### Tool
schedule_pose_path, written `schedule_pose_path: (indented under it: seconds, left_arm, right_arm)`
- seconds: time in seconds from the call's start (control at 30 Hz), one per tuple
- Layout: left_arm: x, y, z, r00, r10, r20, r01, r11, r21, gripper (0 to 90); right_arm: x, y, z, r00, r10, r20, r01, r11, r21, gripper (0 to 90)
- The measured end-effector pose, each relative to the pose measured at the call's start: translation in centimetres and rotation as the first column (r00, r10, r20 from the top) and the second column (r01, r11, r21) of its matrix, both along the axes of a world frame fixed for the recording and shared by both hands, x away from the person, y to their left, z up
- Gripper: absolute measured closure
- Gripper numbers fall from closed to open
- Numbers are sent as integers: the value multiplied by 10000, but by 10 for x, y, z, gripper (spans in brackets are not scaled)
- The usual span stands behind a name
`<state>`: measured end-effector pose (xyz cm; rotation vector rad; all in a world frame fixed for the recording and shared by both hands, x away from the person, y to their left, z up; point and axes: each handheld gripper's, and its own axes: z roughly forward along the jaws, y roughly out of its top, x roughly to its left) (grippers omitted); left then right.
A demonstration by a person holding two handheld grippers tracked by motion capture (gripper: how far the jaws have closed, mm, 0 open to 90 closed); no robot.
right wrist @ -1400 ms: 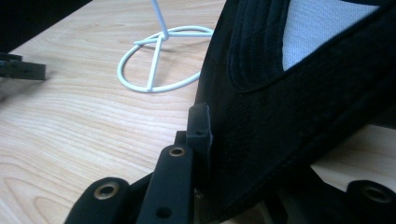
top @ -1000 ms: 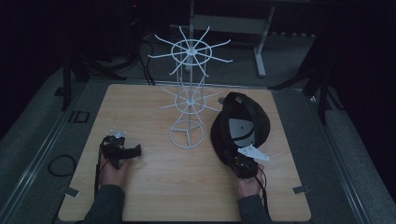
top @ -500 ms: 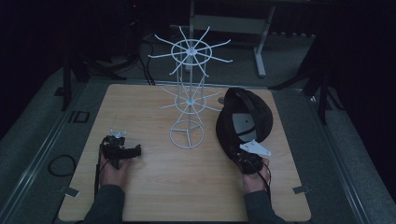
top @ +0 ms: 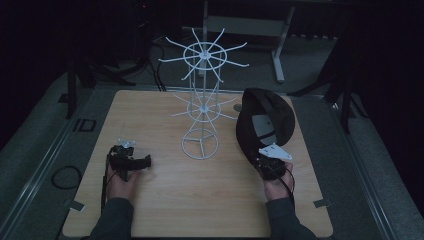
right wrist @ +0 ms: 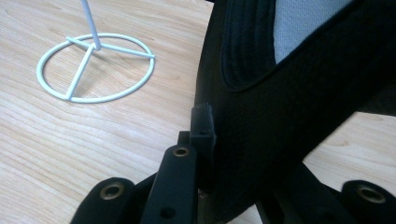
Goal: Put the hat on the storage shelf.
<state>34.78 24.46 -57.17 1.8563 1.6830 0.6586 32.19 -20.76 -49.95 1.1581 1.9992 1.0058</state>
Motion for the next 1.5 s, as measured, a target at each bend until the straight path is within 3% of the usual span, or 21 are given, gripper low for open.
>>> schedule_pose_path:
  seconds: [1.5]
  left_arm:
    - [0,-1,0,10000,56,52,-56,10000,-44,9]
  right_arm:
    - [24,3,33,9977,469,486,-435,9967,-689,816]
